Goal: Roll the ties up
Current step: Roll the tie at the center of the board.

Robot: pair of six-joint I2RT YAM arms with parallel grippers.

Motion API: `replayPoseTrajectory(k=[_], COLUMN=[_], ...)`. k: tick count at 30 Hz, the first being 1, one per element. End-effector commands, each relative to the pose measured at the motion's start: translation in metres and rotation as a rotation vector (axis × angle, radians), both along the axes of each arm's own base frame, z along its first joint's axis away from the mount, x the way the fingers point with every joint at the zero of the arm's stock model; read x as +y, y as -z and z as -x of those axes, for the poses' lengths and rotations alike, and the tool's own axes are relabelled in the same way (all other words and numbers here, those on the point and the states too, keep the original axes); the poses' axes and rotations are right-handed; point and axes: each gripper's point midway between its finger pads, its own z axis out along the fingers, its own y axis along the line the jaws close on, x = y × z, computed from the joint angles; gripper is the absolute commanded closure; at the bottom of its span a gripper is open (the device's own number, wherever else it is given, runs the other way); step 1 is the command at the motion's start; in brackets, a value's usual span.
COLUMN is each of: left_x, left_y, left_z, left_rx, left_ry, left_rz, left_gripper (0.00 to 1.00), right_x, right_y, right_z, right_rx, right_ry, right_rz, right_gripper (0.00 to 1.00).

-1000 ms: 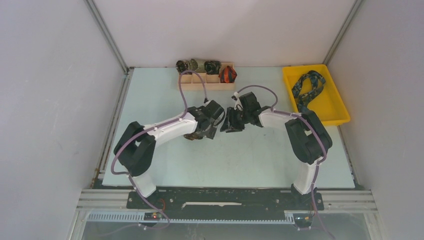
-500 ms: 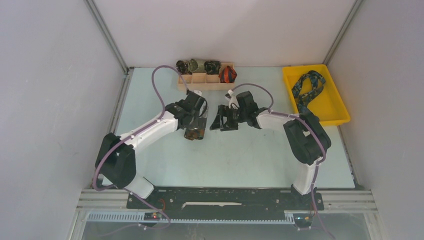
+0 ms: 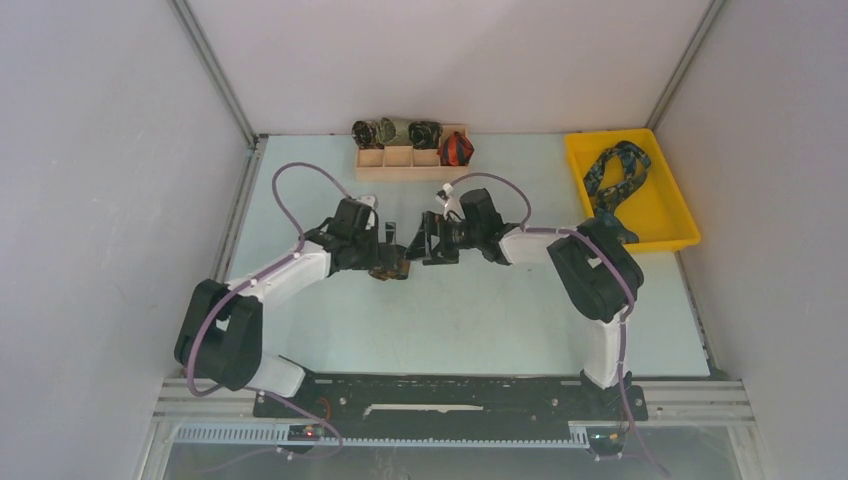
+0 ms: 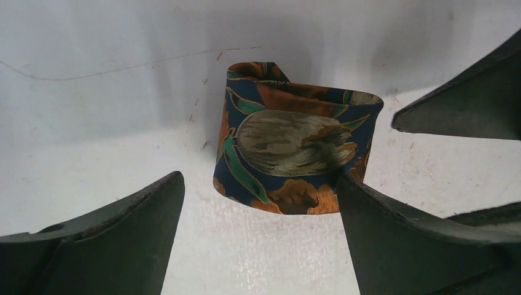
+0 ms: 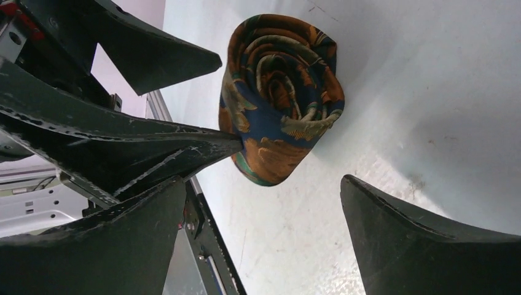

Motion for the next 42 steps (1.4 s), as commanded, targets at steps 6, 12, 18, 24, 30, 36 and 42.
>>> replayPoseTrajectory(k=[6,12,18,24,30,36,42], left_x=[0.001,0.008,0.018,0.022,0.022,0.026,0.031], left_y=[-0.005,0.012,0.021,0.028,0.026,0.025,0.027], left_z=[-0.018,-0.019,-0.023,-0.024,-0.029,-0.033,-0.032], left_rx=[-0.063,-0.031,-0.012,-0.001,-0.015,-0.017,-0.006], left_ry=[-0.032,-0.054,-0.089,-0.105,-0.115,-0.141,-0.167], left_rz=[0.189,0.162,0.159,0.191,0.265,0.336,0.407], left_gripper=[0.07,0.10,0.23,0.35,0.47,0.62,0.65], right_x=[0.019,0.031,0.038,0.040,0.048,0.054,0.059], right_y=[0.009,0.023,0.025,0.029,0.027,0.030,0.032], right_z=[-0.010,-0.011,-0.017,-0.024,-0.032,-0.038,-0.044], right_rx=[0.033,0.059,0.071,0.077,0.074,0.074,0.058], right_ry=[0.035,0.024,0.024,0.039,0.036,0.028,0.012], right_rz=[-0.070,-0.044,-0.054,-0.047,-0.055,-0.046,-0.031], right_gripper=[0.01,0.03,0.06,0.08,0.07,0.07,0.07])
